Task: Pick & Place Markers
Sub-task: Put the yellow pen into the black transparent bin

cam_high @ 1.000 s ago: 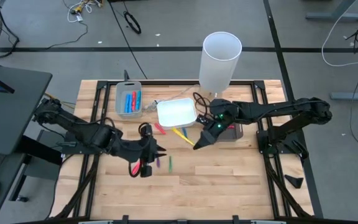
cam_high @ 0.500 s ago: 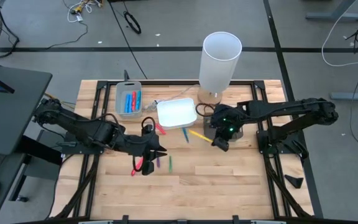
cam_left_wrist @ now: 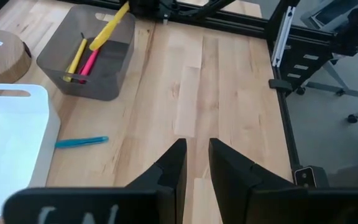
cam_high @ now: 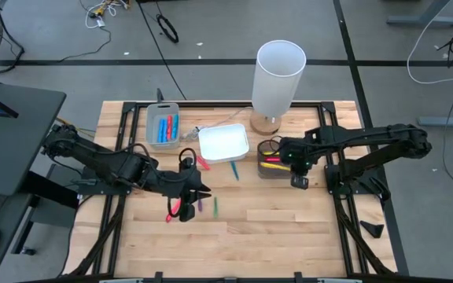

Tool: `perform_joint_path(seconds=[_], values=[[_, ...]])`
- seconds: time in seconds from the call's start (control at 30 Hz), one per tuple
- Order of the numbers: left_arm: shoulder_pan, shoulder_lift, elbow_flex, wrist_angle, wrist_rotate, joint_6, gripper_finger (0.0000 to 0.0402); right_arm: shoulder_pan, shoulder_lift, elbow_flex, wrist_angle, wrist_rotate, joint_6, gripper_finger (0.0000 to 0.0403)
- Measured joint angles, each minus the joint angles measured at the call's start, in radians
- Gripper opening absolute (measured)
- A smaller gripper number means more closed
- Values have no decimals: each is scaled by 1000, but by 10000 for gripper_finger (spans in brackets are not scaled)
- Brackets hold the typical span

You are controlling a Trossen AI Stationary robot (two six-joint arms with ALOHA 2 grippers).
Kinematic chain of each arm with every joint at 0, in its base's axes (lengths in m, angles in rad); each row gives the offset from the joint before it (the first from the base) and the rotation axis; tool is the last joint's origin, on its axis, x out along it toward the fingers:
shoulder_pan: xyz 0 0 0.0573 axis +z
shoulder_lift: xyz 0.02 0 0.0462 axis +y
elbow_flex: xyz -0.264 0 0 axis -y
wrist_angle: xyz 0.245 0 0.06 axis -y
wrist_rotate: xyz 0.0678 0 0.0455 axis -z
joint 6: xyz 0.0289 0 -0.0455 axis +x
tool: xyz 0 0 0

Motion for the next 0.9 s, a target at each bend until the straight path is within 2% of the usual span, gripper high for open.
perform_joint_path(seconds=[0.37, 0.9], values=[[7, 0, 0, 0, -1, -10, 71, -13, -3, 0, -20, 12, -90, 15], [7, 1, 0, 0, -5, -5, 71, -179, -3, 0, -21, 62, -287, 15]])
